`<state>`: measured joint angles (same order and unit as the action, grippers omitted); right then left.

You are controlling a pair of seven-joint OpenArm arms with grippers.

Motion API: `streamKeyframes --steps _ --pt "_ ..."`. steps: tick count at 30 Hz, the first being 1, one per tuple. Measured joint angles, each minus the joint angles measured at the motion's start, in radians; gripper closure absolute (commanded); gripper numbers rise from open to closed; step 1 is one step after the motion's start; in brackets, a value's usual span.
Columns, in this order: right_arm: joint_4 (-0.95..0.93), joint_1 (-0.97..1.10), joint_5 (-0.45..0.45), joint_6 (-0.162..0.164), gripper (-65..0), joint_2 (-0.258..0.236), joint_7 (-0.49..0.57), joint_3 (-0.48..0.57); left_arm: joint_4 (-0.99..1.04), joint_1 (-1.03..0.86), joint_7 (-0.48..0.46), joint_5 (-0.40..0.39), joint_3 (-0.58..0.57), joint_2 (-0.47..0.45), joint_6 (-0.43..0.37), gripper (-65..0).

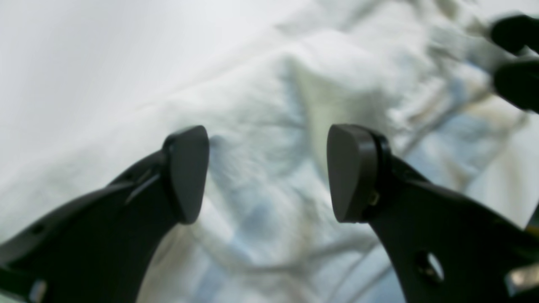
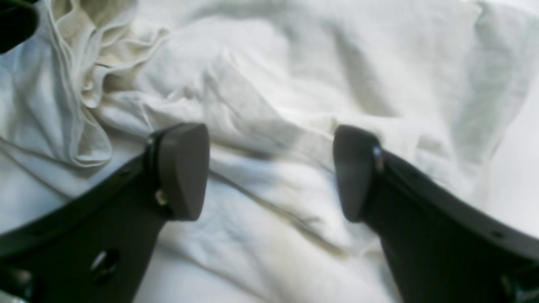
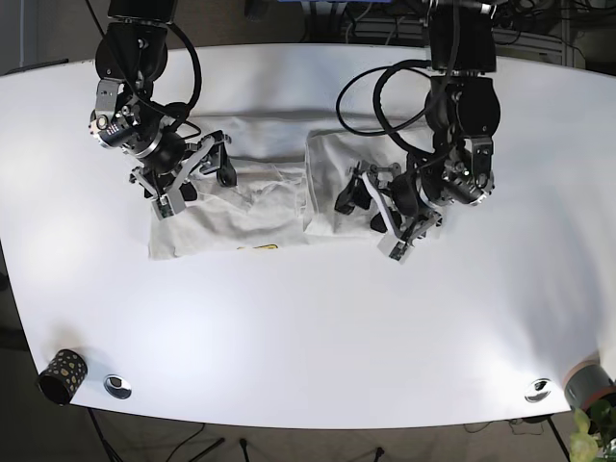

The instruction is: Fold the T-shirt properly

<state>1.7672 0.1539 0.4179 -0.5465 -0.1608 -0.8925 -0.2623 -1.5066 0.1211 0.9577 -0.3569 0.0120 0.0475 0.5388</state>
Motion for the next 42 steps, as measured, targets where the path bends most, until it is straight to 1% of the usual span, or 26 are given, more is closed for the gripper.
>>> streamKeyframes --steps 3,6,8,9,11,13,16,17,19,20,21,23,24,25,27,28,32,36,38,42 --pt "0.031 0.005 0.006 0.000 -44.4 0.000 -0.010 -0.002 0.083 0.049 -0.008 -0.002 -0.047 0.011 0.000 -40.3" --pt "0.053 0.004 0.070 -0.001 -44.4 -0.003 -0.010 -0.020 0.138 0.093 -0.009 -0.009 -0.108 0.016 0.002 -40.3" --pt "0.057 0.003 0.123 -0.001 -44.4 -0.003 -0.009 -0.049 0.151 0.116 -0.008 -0.010 -0.147 0.016 0.003 -40.3" --pt "0.057 0.003 0.136 -0.001 -44.4 -0.003 -0.010 -0.064 0.146 0.122 -0.008 -0.012 -0.153 0.019 0.004 -40.3" --pt "0.057 0.005 0.190 -0.001 -44.5 -0.003 -0.011 -0.114 0.106 0.123 -0.007 -0.009 -0.157 0.029 0.003 -40.3" --pt "0.056 -0.003 0.233 -0.001 -44.9 -0.004 -0.039 -0.165 0.037 0.115 -0.003 -0.006 -0.157 0.033 0.004 -40.3" --pt "0.051 -0.024 0.260 0.003 -45.2 -0.011 -0.100 -0.236 -0.099 0.097 -0.011 -0.022 -0.137 0.029 0.008 -40.3" --pt "0.050 -0.031 0.273 0.003 -45.2 -0.020 -0.116 -0.253 -0.140 0.085 -0.018 -0.026 -0.124 0.023 0.008 -40.3" --pt "0.047 -0.040 0.291 0.002 -45.2 -0.037 -0.114 -0.272 -0.187 0.055 -0.022 -0.026 -0.101 0.006 0.008 -40.3" --pt "0.034 -0.046 0.320 -0.004 -45.2 -0.049 -0.113 -0.286 -0.213 0.029 -0.019 -0.024 -0.082 -0.005 0.007 -40.3" --pt "0.013 -0.055 0.329 -0.004 -45.3 -0.059 -0.115 -0.295 -0.229 0.004 -0.014 -0.019 -0.069 -0.023 0.006 -40.3" --pt "-0.048 -0.074 0.374 -0.005 -45.3 -0.083 -0.146 -0.310 -0.252 -0.049 -0.001 -0.010 -0.048 -0.051 0.007 -40.3" --pt "-0.091 -0.084 0.407 -0.022 -45.3 -0.103 -0.175 -0.317 -0.262 -0.071 -0.001 -0.010 -0.031 -0.062 0.007 -40.3" --pt "-0.129 -0.098 0.419 -0.034 -45.3 -0.121 -0.190 -0.329 -0.271 -0.096 -0.002 -0.018 -0.014 -0.073 0.007 -40.3" --pt "-0.201 -0.120 0.460 -0.042 -45.3 -0.146 -0.192 -0.365 -0.276 -0.126 0.001 -0.057 0.013 -0.086 0.006 -40.3" --pt "-0.246 -0.131 0.473 -0.042 -45.3 -0.162 -0.190 -0.385 -0.277 -0.142 -0.002 -0.098 0.030 -0.095 0.008 -40.3" --pt "-0.401 -0.172 0.474 -0.040 -45.3 -0.204 -0.192 -0.401 -0.272 -0.190 -0.006 -0.208 0.127 -0.129 0.010 -40.3" --pt "-0.523 -0.208 0.476 -0.042 -45.2 -0.219 -0.192 -0.397 -0.207 -0.210 -0.004 -0.279 0.192 -0.156 0.005 -40.3" --pt "-0.568 -0.214 0.478 -0.043 -45.2 -0.224 -0.192 -0.393 -0.175 -0.220 -0.006 -0.339 0.217 -0.163 0.003 -40.3" --pt "-0.642 -0.219 0.476 -0.042 -45.0 -0.226 -0.189 -0.393 -0.107 -0.223 -0.006 -0.408 0.237 -0.183 0.004 -40.3"
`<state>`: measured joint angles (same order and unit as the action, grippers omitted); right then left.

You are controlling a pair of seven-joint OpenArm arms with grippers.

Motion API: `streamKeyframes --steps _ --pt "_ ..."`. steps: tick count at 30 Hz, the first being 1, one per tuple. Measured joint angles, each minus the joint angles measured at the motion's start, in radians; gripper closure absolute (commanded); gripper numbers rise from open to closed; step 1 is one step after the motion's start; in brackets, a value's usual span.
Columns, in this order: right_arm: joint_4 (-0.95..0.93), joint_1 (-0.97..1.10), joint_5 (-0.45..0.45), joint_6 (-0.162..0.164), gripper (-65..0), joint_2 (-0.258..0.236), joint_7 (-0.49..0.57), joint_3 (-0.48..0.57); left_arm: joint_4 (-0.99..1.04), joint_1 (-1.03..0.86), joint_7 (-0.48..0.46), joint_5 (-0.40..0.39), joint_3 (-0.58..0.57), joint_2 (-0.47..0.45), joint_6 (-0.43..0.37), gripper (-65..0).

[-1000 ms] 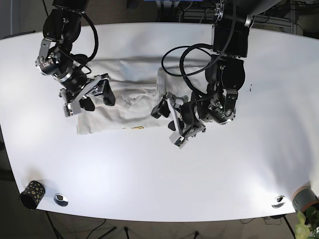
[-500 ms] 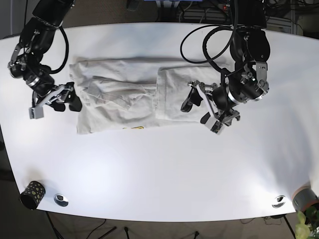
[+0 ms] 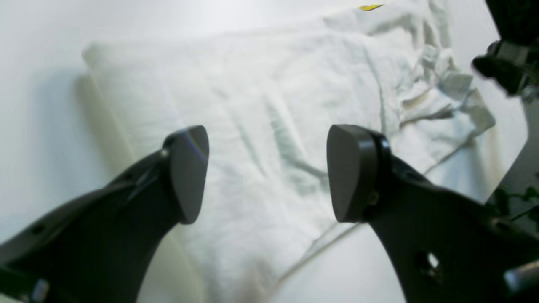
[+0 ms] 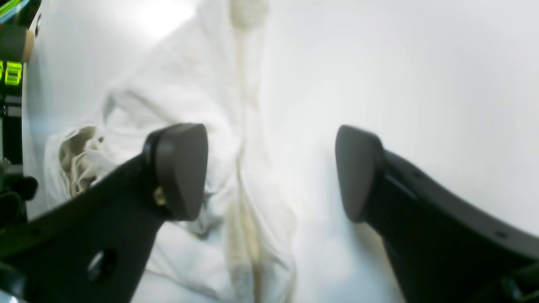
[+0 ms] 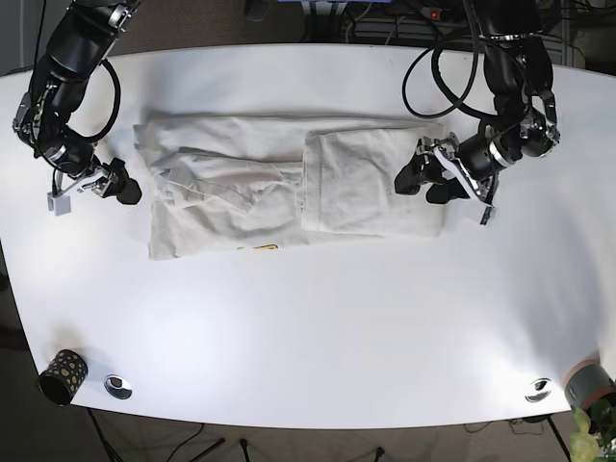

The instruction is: Fold the T-shirt properly

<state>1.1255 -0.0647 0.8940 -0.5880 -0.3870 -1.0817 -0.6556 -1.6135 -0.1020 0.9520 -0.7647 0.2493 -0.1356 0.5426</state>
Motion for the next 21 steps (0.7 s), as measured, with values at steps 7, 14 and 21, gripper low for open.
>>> streamKeyframes --steps 7,14,21 --pt "-0.001 0.013 0.006 -0.009 -44.7 0.064 0.022 0.002 0.082 0.003 -0.006 -0.061 0.006 -0.044 -0.001 -40.3" --pt "0.105 0.062 0.024 -0.014 -44.5 0.106 0.029 0.134 0.109 0.003 -0.004 -0.060 0.003 -0.040 -0.001 -40.3" --pt "0.170 0.078 0.016 -0.004 -43.4 0.187 0.025 0.168 0.165 0.006 -0.013 -0.062 0.000 -0.040 -0.001 -40.3"
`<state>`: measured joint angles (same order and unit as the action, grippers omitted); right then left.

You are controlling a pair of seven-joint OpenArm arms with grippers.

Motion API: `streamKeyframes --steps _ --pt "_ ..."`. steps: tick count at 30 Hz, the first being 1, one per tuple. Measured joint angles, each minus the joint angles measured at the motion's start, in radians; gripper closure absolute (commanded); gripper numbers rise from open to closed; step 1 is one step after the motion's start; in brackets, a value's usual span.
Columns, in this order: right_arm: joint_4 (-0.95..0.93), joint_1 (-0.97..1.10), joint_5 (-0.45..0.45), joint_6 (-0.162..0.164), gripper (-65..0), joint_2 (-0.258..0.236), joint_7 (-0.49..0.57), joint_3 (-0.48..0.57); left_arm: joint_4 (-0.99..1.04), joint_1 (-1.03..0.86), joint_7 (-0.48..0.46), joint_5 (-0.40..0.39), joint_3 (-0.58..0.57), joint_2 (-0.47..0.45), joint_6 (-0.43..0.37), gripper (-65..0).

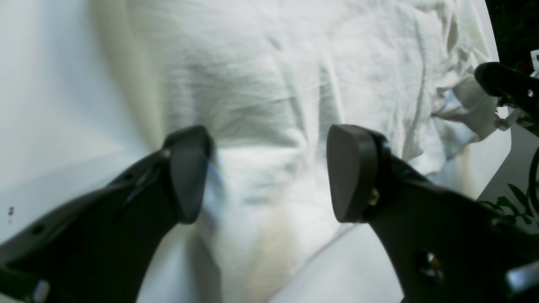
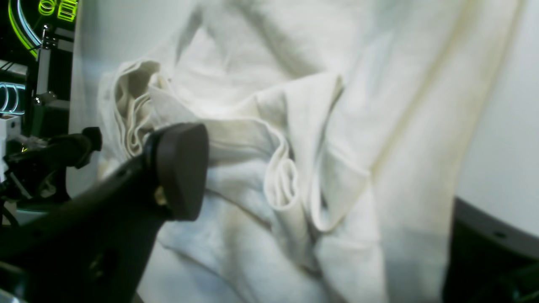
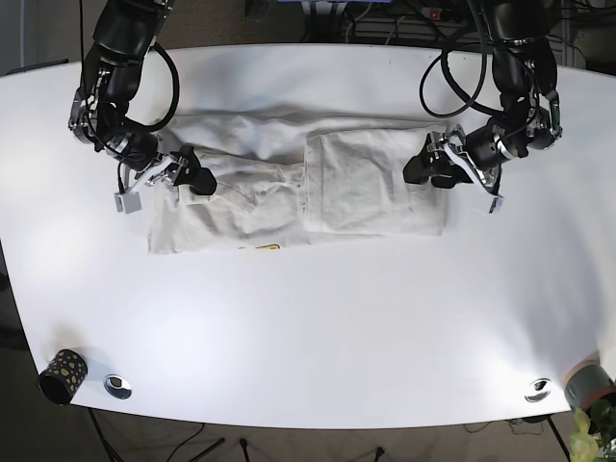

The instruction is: Fold the T-shirt properly

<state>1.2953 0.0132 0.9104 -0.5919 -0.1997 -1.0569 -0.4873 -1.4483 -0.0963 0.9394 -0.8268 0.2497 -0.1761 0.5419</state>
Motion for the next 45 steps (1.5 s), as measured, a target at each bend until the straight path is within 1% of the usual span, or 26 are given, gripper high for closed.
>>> streamKeyframes --steps 1,3,4,6,8,9,10,11,13,15,18,19,21,23,24,26,28,32,34,36,39,40,44,45 --pt "0.000 -0.002 -0.001 0.000 -42.0 0.000 -0.002 0.000 0.008 0.002 -0.006 -0.004 0.000 0.000 0.000 -40.3" --pt "0.000 -0.004 -0.009 0.000 -34.2 0.000 -0.002 0.000 0.024 0.005 -0.014 -0.013 0.000 -0.002 0.001 -40.3" --pt "0.000 -0.005 -0.011 0.000 -29.0 0.000 -0.002 0.000 0.030 0.007 -0.014 -0.017 0.000 -0.002 0.001 -40.3" --pt "0.000 -0.005 -0.021 0.014 -17.6 -0.003 -0.003 0.000 0.038 0.008 -0.014 -0.018 0.000 -0.003 0.005 -40.3" --pt "0.000 -0.008 -0.037 0.014 -6.2 -0.006 -0.019 -0.004 0.038 0.008 -0.014 -0.020 0.000 -0.003 0.005 -40.3" --pt "0.000 -0.008 -0.040 0.015 -2.4 -0.011 -0.022 -0.004 0.038 0.008 -0.015 -0.020 0.000 -0.003 0.005 -40.3" --pt "0.000 -0.009 -0.038 0.014 -0.6 -0.016 -0.021 -0.004 0.038 0.008 -0.016 -0.020 0.000 -0.003 0.005 -40.3" --pt "0.000 -0.011 -0.037 0.014 0.0 -0.023 -0.021 -0.003 0.038 0.008 -0.016 -0.020 0.000 -0.002 0.005 -40.3" --pt "0.004 -0.013 -0.035 0.013 -0.8 -0.042 -0.021 -0.003 0.038 0.008 -0.017 -0.020 0.000 -0.002 0.005 -40.3" --pt "0.041 -0.004 -0.037 0.011 -1.0 -0.054 -0.026 -0.005 0.039 0.008 -0.016 -0.020 -0.002 -0.002 0.005 -40.3" --pt "0.148 0.029 -0.032 0.012 -1.0 -0.069 -0.027 -0.004 0.040 0.008 -0.016 -0.021 -0.005 0.002 0.003 -39.9" --pt "0.187 0.042 -0.030 0.009 -1.0 -0.073 -0.029 -0.004 0.040 0.008 -0.013 -0.018 -0.006 0.002 0.003 -38.6" --pt "0.264 0.065 -0.030 0.010 -1.0 -0.080 -0.029 -0.003 0.038 0.008 -0.014 0.009 -0.004 0.002 0.004 -33.6" --pt "0.329 0.087 -0.030 0.010 -1.0 -0.081 -0.027 0.000 0.034 0.011 -0.019 0.048 -0.004 0.005 0.004 -24.0" --pt "0.359 0.098 -0.025 0.009 -1.0 -0.080 -0.026 0.002 0.033 0.011 -0.018 0.069 -0.003 0.006 0.005 -21.4" --pt "0.399 0.117 -0.030 0.009 -0.8 -0.079 -0.028 0.006 0.034 0.011 -0.021 0.086 -0.003 0.007 0.005 -15.4" --pt "0.453 0.137 -0.034 0.001 -0.8 -0.076 -0.029 0.021 0.034 0.010 -0.021 0.098 -0.001 0.016 0.005 -12.1" --pt "0.545 0.146 -0.042 0.004 -0.8 -0.048 -0.036 0.068 0.034 0.010 -0.021 0.111 -0.002 0.023 0.005 -11.1" --pt "0.575 0.146 -0.033 -0.001 -0.8 -0.032 -0.031 0.098 0.034 0.010 -0.021 0.109 -0.002 0.024 0.005 -11.1" --pt "0.580 0.145 -0.027 0.000 -0.8 -0.024 -0.018 0.145 0.034 0.010 -0.021 0.109 -0.002 0.023 0.005 -11.1" --pt "0.580 0.148 -0.035 0.000 -0.8 -0.010 -0.028 0.212 0.035 0.010 -0.021 0.109 -0.002 0.023 0.005 -11.1" --pt "0.580 0.149 -0.037 -0.007 -1.0 0.000 -0.031 0.224 0.035 0.010 -0.021 0.109 -0.002 0.023 0.005 -11.1" --pt "0.584 0.151 -0.040 -0.083 -1.1 0.046 -0.029 0.264 0.037 0.011 -0.021 0.108 -0.002 0.023 0.005 -11.2" --pt "0.590 0.152 -0.040 -0.091 -1.1 0.051 -0.030 0.280 0.038 0.011 -0.021 0.109 -0.002 0.023 0.005 -11.2"
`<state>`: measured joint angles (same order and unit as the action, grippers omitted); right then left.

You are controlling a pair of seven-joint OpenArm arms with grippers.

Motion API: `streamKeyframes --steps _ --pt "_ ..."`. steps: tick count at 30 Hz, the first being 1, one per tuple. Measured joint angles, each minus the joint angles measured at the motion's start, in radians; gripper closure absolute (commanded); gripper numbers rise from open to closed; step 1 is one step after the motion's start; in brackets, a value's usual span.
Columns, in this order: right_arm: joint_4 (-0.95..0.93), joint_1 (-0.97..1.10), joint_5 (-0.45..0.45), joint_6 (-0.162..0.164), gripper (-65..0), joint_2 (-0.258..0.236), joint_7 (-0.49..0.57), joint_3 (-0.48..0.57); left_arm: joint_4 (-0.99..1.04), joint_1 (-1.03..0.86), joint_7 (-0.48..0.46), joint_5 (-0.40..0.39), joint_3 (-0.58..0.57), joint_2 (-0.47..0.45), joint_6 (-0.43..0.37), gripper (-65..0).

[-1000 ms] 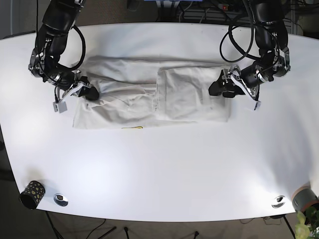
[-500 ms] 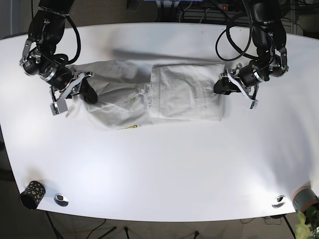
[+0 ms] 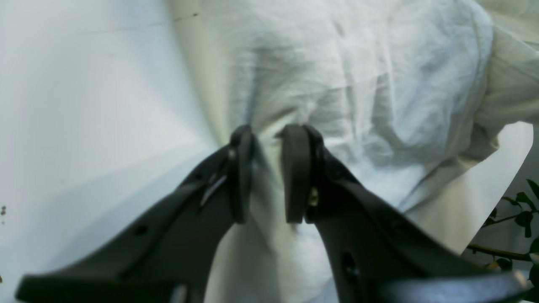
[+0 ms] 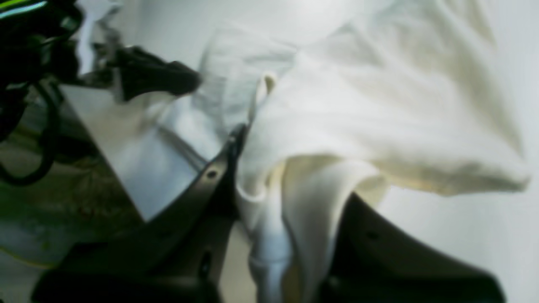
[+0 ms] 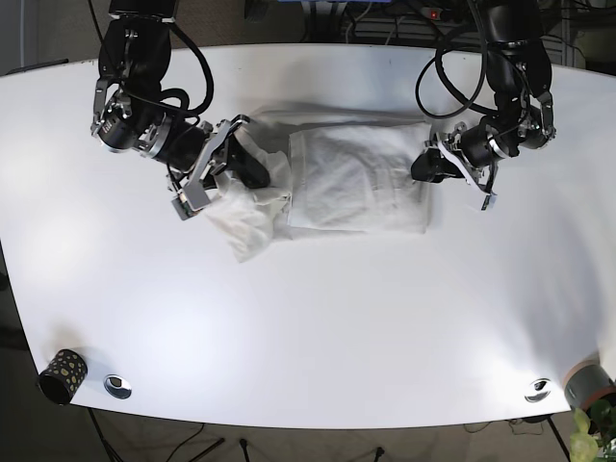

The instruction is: Fold the T-shirt properly

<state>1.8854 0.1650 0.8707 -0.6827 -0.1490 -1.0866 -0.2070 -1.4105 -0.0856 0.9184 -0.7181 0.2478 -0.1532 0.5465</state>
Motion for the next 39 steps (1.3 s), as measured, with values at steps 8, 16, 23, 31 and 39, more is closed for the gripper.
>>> streamKeyframes --steps 8,16,23,31,39 --pt "0.018 -0.006 -0.002 -0.002 -1.4 0.063 0.001 0.070 0.000 0.000 0.000 0.000 0.000 0.000 0.000 -11.2" --pt "0.017 -0.040 -0.001 -0.003 -1.4 0.066 -0.006 0.126 0.000 0.001 -0.019 0.034 -0.024 -0.001 0.000 -11.2" --pt "-0.037 -0.084 -0.003 -0.002 -1.4 0.094 -0.006 0.138 0.000 0.003 -0.024 0.040 -0.046 0.000 0.000 -11.2" --pt "-0.177 -0.151 -0.017 -0.003 -10.6 0.140 0.012 0.192 0.000 0.003 -0.026 0.041 -0.047 0.000 0.003 -11.2" --pt "-0.187 -0.182 -0.258 -0.006 -62.0 0.172 0.021 0.305 0.000 0.003 -0.026 0.040 -0.047 0.000 0.003 -11.2"
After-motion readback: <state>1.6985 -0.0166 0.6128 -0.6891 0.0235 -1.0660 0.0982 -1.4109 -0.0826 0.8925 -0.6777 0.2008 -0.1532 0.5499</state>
